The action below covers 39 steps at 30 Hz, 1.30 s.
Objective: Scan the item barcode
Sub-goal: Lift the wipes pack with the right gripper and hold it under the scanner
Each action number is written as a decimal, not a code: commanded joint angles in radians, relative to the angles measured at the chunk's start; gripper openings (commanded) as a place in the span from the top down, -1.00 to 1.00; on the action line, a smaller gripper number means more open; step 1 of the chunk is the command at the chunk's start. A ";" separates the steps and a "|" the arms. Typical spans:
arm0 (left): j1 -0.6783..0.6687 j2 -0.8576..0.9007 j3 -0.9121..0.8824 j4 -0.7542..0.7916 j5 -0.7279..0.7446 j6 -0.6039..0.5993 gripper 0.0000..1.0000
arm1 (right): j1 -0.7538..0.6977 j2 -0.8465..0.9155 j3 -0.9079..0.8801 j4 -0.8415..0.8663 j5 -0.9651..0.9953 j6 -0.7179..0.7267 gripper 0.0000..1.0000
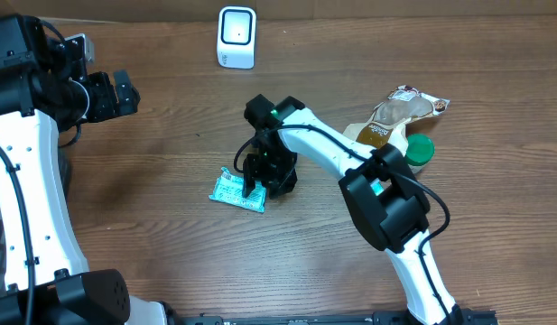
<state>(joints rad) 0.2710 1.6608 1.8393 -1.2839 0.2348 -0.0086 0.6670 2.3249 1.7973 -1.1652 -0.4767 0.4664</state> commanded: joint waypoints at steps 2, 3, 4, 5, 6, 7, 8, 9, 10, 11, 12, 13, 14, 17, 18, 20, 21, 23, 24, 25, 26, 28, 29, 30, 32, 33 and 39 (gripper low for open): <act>0.003 0.003 0.021 0.002 -0.002 -0.016 -0.99 | -0.010 -0.011 -0.077 0.076 0.032 0.043 0.02; 0.003 0.003 0.021 0.002 -0.002 -0.016 -0.99 | -0.011 -0.011 -0.078 0.086 0.029 0.043 0.21; 0.003 0.003 0.021 0.002 -0.002 -0.016 -0.99 | -0.011 -0.011 -0.078 0.097 0.026 0.042 0.36; 0.003 0.003 0.021 0.002 -0.002 -0.016 -0.99 | -0.011 -0.011 -0.077 0.107 0.026 0.042 0.48; 0.003 0.003 0.021 0.002 -0.002 -0.016 -0.99 | -0.011 -0.012 -0.071 0.111 0.020 0.032 0.55; 0.003 0.003 0.021 0.002 -0.002 -0.016 -0.99 | -0.011 -0.012 -0.064 0.116 0.002 0.001 0.60; 0.003 0.003 0.021 0.002 -0.002 -0.016 -0.99 | -0.013 -0.012 -0.060 0.119 -0.020 -0.035 0.63; 0.003 0.003 0.021 0.002 -0.002 -0.016 -0.99 | -0.016 -0.012 -0.053 0.120 -0.039 -0.065 0.69; 0.003 0.003 0.021 0.002 -0.002 -0.016 -0.99 | -0.021 -0.012 -0.042 0.116 -0.059 -0.087 0.76; 0.003 0.003 0.021 0.002 -0.002 -0.016 -0.99 | -0.027 -0.012 -0.030 0.107 -0.076 -0.107 0.85; 0.003 0.003 0.021 0.002 -0.002 -0.016 -0.99 | -0.035 -0.012 -0.016 0.096 -0.094 -0.123 0.92; 0.003 0.003 0.021 0.002 -0.002 -0.016 -0.99 | -0.045 -0.014 0.001 0.084 -0.115 -0.137 0.92; 0.003 0.003 0.021 0.002 -0.002 -0.016 -0.99 | -0.056 -0.014 0.023 0.065 -0.139 -0.156 0.92; 0.003 0.003 0.021 0.002 -0.002 -0.016 -0.99 | -0.089 -0.018 0.105 -0.001 -0.229 -0.233 0.92; 0.003 0.003 0.021 0.002 -0.002 -0.016 -0.99 | -0.102 -0.020 0.143 -0.032 -0.264 -0.267 0.92; 0.003 0.003 0.021 0.002 -0.002 -0.016 -0.99 | -0.123 -0.032 0.212 -0.093 -0.313 -0.322 0.92; 0.003 0.003 0.021 0.002 -0.002 -0.016 -0.99 | -0.134 -0.043 0.253 -0.131 -0.330 -0.354 0.92; 0.003 0.003 0.021 0.002 -0.002 -0.016 -0.99 | -0.149 -0.068 0.315 -0.189 -0.329 -0.398 0.92; 0.003 0.003 0.021 0.002 -0.002 -0.016 -0.99 | -0.155 -0.085 0.345 -0.216 -0.329 -0.420 0.92; 0.003 0.003 0.021 0.002 -0.002 -0.016 -0.99 | -0.161 -0.109 0.376 -0.243 -0.329 -0.445 0.92; 0.003 0.003 0.021 0.002 -0.002 -0.016 -0.99 | -0.164 -0.127 0.393 -0.258 -0.327 -0.459 0.92; 0.003 0.003 0.021 0.002 -0.002 -0.016 -0.99 | -0.163 -0.178 0.431 -0.285 -0.306 -0.474 0.92; 0.003 0.003 0.021 0.002 -0.002 -0.016 -0.99 | -0.163 -0.201 0.443 -0.291 -0.289 -0.472 0.92; 0.003 0.003 0.021 0.002 -0.002 -0.016 -0.99 | -0.162 -0.226 0.449 -0.296 -0.274 -0.470 0.92; 0.003 0.003 0.021 0.002 -0.002 -0.016 -0.99 | -0.158 -0.272 0.450 -0.300 -0.264 -0.467 0.92; 0.003 0.003 0.021 0.002 -0.002 -0.016 -0.99 | -0.157 -0.294 0.450 -0.305 -0.265 -0.467 0.92; 0.003 0.003 0.021 0.002 -0.002 -0.016 -1.00 | -0.156 -0.335 0.450 -0.319 -0.194 -0.360 0.92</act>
<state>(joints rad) 0.2710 1.6608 1.8393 -1.2835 0.2344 -0.0086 0.5064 2.0003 2.2314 -1.4860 -0.7200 0.0452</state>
